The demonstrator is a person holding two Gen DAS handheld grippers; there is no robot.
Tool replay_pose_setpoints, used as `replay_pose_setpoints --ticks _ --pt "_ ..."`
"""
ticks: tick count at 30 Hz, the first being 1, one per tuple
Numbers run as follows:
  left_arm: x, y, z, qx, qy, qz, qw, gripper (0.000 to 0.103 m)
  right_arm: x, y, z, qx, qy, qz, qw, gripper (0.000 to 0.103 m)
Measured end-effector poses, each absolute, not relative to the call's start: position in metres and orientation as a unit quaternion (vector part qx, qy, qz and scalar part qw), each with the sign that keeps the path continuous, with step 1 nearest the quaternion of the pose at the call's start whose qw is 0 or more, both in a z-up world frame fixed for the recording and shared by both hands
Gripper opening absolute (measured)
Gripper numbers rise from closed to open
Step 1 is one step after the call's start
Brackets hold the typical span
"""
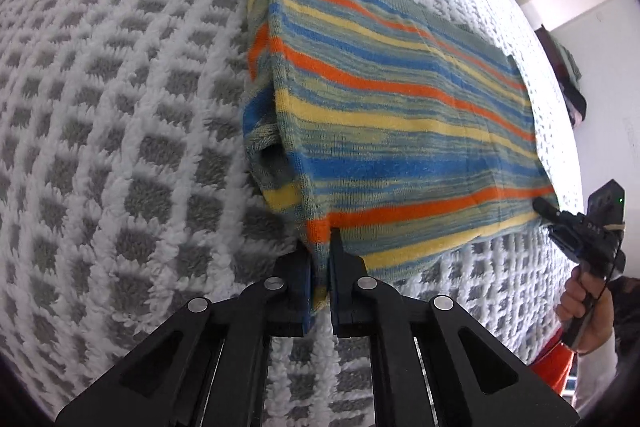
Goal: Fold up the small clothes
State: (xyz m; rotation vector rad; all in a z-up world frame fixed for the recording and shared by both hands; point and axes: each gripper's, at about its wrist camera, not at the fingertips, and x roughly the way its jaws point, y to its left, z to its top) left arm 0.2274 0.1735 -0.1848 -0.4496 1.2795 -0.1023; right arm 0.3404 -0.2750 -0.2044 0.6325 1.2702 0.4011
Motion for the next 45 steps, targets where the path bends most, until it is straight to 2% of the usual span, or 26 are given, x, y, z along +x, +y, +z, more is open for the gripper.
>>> replay_pose_setpoints --ticks 6,9,11,13,15,17,22,26,29,32,34,37,40,41,45 --pt "0.210 0.186 -0.164 -0.183 0.596 -0.078 0.778 0.005 0.297 -0.267 -0.144 0.252 0.544 0.227 0.767 0.009" --pt "0.197 0.185 -0.176 -0.162 0.624 -0.092 0.759 0.005 0.258 -0.263 -0.143 0.239 0.553 0.224 0.766 0.009" --pt "0.190 0.183 -0.188 -0.148 0.635 -0.083 0.753 0.011 0.236 -0.263 -0.159 0.223 0.570 0.203 0.765 0.010" --pt "0.185 0.186 -0.187 -0.159 0.631 -0.076 0.756 0.013 0.223 -0.264 -0.183 0.217 0.593 0.175 0.756 0.020" --pt "0.180 0.196 -0.177 -0.175 0.625 -0.065 0.758 0.023 0.216 -0.271 -0.191 0.230 0.596 0.152 0.754 0.024" --pt "0.173 0.210 -0.160 -0.174 0.605 -0.032 0.776 0.039 0.211 -0.280 -0.178 0.230 0.578 0.132 0.771 0.030" --pt "0.172 0.216 -0.120 -0.159 0.547 0.003 0.822 0.041 0.228 -0.277 -0.118 0.163 0.509 0.131 0.835 0.030" --pt "0.184 0.178 -0.114 -0.143 0.528 -0.049 0.836 0.045 0.255 -0.230 -0.093 0.110 0.476 0.192 0.851 0.031" --pt "0.190 0.142 -0.138 -0.094 0.546 -0.078 0.829 0.048 0.266 -0.196 -0.114 0.104 0.486 0.240 0.834 0.036" --pt "0.188 0.120 -0.175 -0.016 0.590 -0.067 0.804 0.047 0.266 -0.180 -0.164 0.066 0.533 0.239 0.809 0.036" --pt "0.180 0.120 -0.171 0.001 0.582 -0.070 0.810 0.047 0.263 -0.182 -0.199 0.051 0.573 0.230 0.785 0.035" --pt "0.183 0.128 -0.144 -0.029 0.576 -0.079 0.813 0.047 0.260 -0.195 -0.188 0.075 0.568 0.227 0.787 0.035" --pt "0.214 0.131 -0.116 -0.051 0.545 -0.090 0.832 0.059 0.270 -0.196 -0.162 0.075 0.547 0.227 0.802 0.036" --pt "0.229 0.130 -0.112 -0.053 0.537 -0.090 0.837 0.060 0.275 -0.195 -0.155 0.073 0.540 0.232 0.806 0.036" --pt "0.291 0.139 -0.132 -0.086 0.537 -0.066 0.836 0.064 0.305 -0.183 -0.146 0.076 0.519 0.241 0.817 0.050"
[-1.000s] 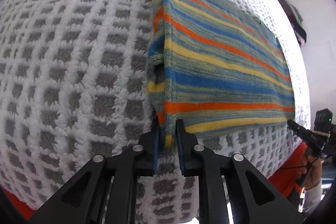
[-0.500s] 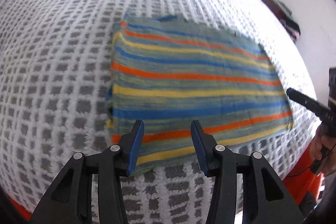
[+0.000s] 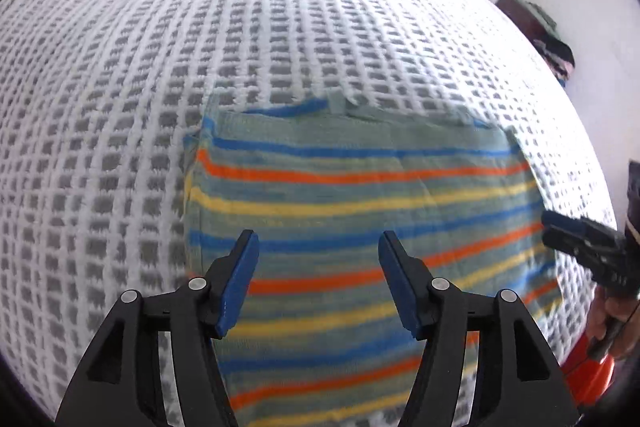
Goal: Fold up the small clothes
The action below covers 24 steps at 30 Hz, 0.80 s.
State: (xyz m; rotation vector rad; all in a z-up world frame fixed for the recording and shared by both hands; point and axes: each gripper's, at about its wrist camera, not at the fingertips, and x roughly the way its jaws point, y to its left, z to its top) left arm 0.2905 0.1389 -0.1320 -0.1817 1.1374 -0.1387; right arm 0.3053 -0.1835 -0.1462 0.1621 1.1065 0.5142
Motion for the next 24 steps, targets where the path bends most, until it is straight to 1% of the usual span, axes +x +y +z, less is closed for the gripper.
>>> replay_pose_setpoints --ticks 1,2,3,4,5,6,7,8,9,10,11,12,13,16,17,19,21,24 --pt "0.306 0.151 -0.146 -0.104 0.548 -0.042 0.829 0.064 0.315 -0.184 -0.152 0.085 0.518 0.243 0.816 0.051" --pt "0.320 0.166 -0.161 -0.120 0.560 -0.014 0.820 0.060 0.325 -0.187 -0.162 0.100 0.523 0.241 0.811 0.051" --pt "0.329 0.180 -0.173 -0.137 0.570 0.008 0.810 0.052 0.336 -0.194 -0.175 0.120 0.535 0.227 0.805 0.051" --pt "0.334 0.196 -0.180 -0.165 0.579 0.018 0.798 0.029 0.347 -0.206 -0.189 0.139 0.550 0.207 0.797 0.043" --pt "0.334 0.208 -0.179 -0.196 0.583 0.024 0.788 0.024 0.353 -0.218 -0.200 0.161 0.559 0.193 0.790 0.035" --pt "0.330 0.214 -0.170 -0.217 0.576 0.019 0.788 0.025 0.354 -0.228 -0.203 0.182 0.560 0.186 0.787 0.028" --pt "0.326 0.213 -0.155 -0.213 0.561 0.016 0.800 0.038 0.352 -0.234 -0.197 0.192 0.552 0.183 0.791 0.029" --pt "0.320 0.206 -0.138 -0.191 0.541 0.015 0.819 0.059 0.346 -0.236 -0.187 0.185 0.540 0.181 0.801 0.030" --pt "0.316 0.195 -0.122 -0.164 0.521 0.008 0.838 0.069 0.338 -0.236 -0.175 0.171 0.529 0.180 0.812 0.031" --pt "0.313 0.182 -0.112 -0.145 0.507 -0.005 0.850 0.077 0.330 -0.236 -0.165 0.163 0.519 0.187 0.818 0.034" --pt "0.314 0.167 -0.105 -0.130 0.501 -0.025 0.855 0.077 0.321 -0.234 -0.157 0.163 0.511 0.195 0.821 0.037" --pt "0.318 0.151 -0.102 -0.121 0.504 -0.049 0.854 0.077 0.312 -0.235 -0.150 0.164 0.505 0.202 0.823 0.047" --pt "0.322 0.135 -0.101 -0.113 0.508 -0.071 0.851 0.077 0.301 -0.232 -0.145 0.162 0.500 0.206 0.826 0.053" --pt "0.324 0.088 -0.114 -0.066 0.526 -0.099 0.842 0.077 0.274 -0.220 -0.143 0.148 0.495 0.228 0.825 0.054" --pt "0.320 0.076 -0.122 -0.047 0.538 -0.104 0.835 0.075 0.269 -0.215 -0.148 0.139 0.499 0.229 0.824 0.054" --pt "0.291 0.058 -0.132 -0.015 0.552 -0.116 0.826 0.073 0.260 -0.213 -0.165 0.134 0.516 0.216 0.818 0.054" --pt "0.267 0.050 -0.143 0.011 0.561 -0.116 0.820 0.073 0.256 -0.217 -0.184 0.153 0.532 0.211 0.806 0.054" --pt "0.223 0.049 -0.154 0.053 0.560 -0.114 0.819 0.073 0.253 -0.224 -0.191 0.170 0.527 0.217 0.804 0.054"
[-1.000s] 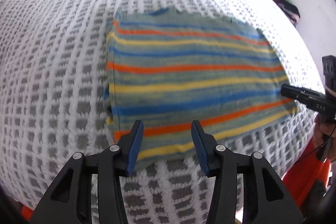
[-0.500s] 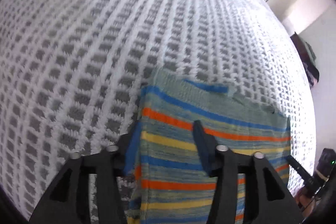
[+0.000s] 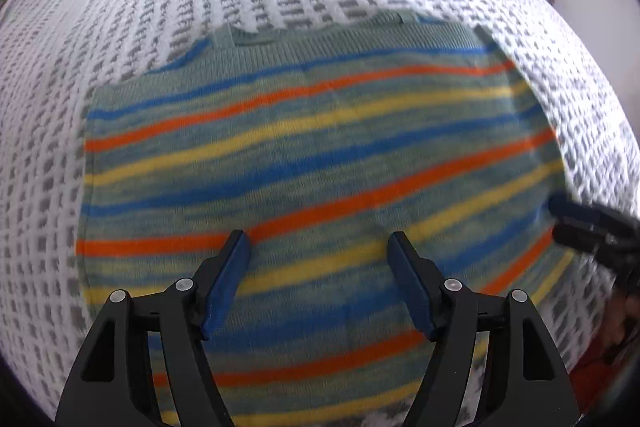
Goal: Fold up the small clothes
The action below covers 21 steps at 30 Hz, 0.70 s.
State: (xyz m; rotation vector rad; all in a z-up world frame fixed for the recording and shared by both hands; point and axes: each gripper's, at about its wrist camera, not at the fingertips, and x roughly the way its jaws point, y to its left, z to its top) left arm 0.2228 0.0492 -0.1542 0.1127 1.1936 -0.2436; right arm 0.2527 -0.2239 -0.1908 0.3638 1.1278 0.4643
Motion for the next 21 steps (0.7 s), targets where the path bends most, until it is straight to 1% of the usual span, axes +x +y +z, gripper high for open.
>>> replay_pose_setpoints --ticks 5,7,9,11,14,16,19,21 --pt "0.166 0.051 -0.151 0.078 0.553 -0.114 0.822 0.075 0.254 -0.232 -0.192 0.185 0.526 0.219 0.801 0.054" --pt "0.152 0.046 -0.153 0.081 0.557 -0.119 0.818 0.076 0.252 -0.236 -0.192 0.187 0.524 0.219 0.801 0.054" --pt "0.137 0.036 -0.156 0.105 0.554 -0.123 0.817 0.077 0.244 -0.240 -0.191 0.192 0.522 0.219 0.802 0.054" --pt "0.132 0.031 -0.148 0.115 0.547 -0.131 0.819 0.077 0.242 -0.245 -0.190 0.198 0.522 0.217 0.801 0.054" --pt "0.144 0.045 -0.126 0.039 0.542 -0.137 0.828 0.077 0.232 -0.256 -0.181 0.212 0.511 0.211 0.806 0.054" --pt "0.166 0.058 -0.111 -0.013 0.529 -0.126 0.839 0.077 0.228 -0.262 -0.173 0.220 0.497 0.210 0.813 0.054" --pt "0.205 0.063 -0.103 -0.036 0.513 -0.100 0.852 0.077 0.224 -0.273 -0.164 0.228 0.480 0.206 0.821 0.055" --pt "0.226 0.056 -0.114 -0.032 0.515 -0.090 0.852 0.077 0.223 -0.281 -0.160 0.235 0.475 0.200 0.824 0.055"
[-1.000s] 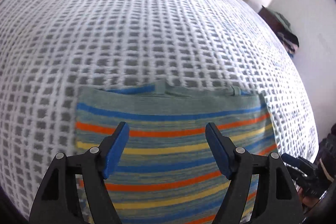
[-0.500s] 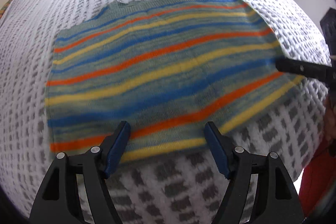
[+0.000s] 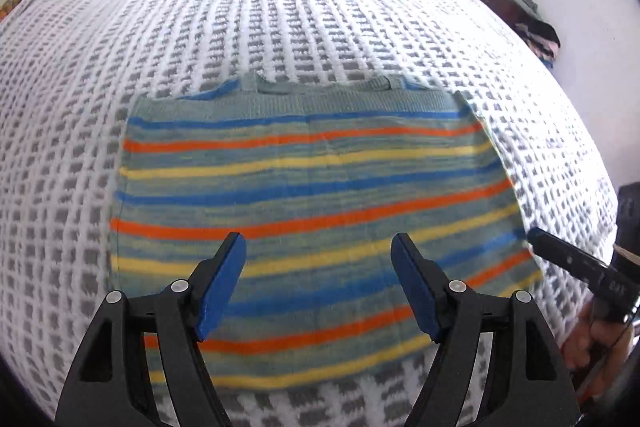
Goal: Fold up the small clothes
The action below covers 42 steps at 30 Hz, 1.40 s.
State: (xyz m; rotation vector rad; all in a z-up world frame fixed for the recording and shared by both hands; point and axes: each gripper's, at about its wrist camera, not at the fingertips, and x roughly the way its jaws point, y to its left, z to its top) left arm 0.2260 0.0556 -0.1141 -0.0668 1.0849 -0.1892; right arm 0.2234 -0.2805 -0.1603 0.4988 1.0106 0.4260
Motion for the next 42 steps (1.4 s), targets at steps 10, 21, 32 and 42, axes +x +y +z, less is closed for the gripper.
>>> replay_pose_setpoints --ticks 10,21,32,42 --pt "0.183 0.007 -0.148 0.074 0.539 -0.120 0.831 0.076 0.238 -0.328 -0.156 0.291 0.469 0.182 0.814 0.060" --pt "0.145 0.060 -0.118 -0.004 0.535 -0.092 0.840 0.076 0.310 -0.335 -0.192 0.333 0.532 0.208 0.750 0.063" --pt "0.125 0.130 -0.134 -0.095 0.546 -0.012 0.832 0.076 0.344 -0.311 -0.219 0.299 0.577 0.211 0.730 0.008" --pt "0.098 0.183 -0.159 -0.151 0.525 0.022 0.837 0.076 0.354 -0.189 -0.089 0.111 0.555 0.207 0.798 0.008"
